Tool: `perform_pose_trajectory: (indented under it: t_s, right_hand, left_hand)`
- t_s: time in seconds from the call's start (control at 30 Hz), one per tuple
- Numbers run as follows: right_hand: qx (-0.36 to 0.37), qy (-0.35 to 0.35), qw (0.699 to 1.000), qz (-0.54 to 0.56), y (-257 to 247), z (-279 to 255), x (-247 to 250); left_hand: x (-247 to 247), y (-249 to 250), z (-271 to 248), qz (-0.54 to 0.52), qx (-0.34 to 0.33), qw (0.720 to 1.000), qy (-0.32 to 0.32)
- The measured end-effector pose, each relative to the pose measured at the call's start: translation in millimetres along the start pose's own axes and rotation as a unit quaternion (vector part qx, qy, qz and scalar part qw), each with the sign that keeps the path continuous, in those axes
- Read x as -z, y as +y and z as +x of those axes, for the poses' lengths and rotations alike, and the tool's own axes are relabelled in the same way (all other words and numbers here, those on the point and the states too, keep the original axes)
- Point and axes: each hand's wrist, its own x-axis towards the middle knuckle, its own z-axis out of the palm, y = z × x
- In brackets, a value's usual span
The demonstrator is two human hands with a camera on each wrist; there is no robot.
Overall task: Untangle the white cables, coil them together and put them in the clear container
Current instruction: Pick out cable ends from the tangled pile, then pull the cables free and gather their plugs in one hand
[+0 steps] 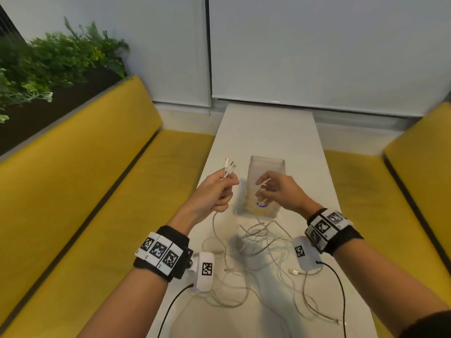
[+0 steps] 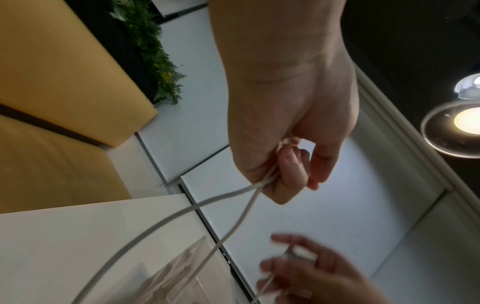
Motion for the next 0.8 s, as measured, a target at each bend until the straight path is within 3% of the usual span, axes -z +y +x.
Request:
perform_pose_trajectory:
  t_s: [0.1,0.23,0.47,0.53,0.6,0.67,0.8]
  right_hand:
    - [0.039,0.019,0.999,0.007,-38.5,-16.2,16.2]
    - [0.078,0.062,0.995,0.031,-77.5,-37.6,29.0]
    - [0.13,0.137,0.979,0.073,-93.8,-53.9,32.0]
    - [0.074,0.109,0.981,0.145,-88.3,-57.3,24.7]
    - [0.018,0.037,0.979,0.202,-75.9,-61.3,14.4]
    - [0.022,-0.026,0.978,0.205,-64.6,-68.9,4.5]
    - [0.017,-0.02,0.984,0.174,-41.8,-72.9,-4.3]
  left_hand:
    - [-13.7,0.0,1.1,0.074,-0.036,0.997,0.008]
    - [-34.1,5.0,-0.1,0.094,-0.097,0.991,0.009]
    - [-56.1,13.3,-0.4,0.118,-0.163,0.979,0.012]
    - [-60.4,13.9,0.6,0.115,-0.18,0.977,0.024]
    - [-61.4,19.0,0.2,0.112,-0.212,0.97,0.037]
    - [-60.3,27.0,-1.2,0.124,-0.24,0.96,0.069]
    - [-54.0,53.0,-10.2,0.05,-0.282,0.947,0.146]
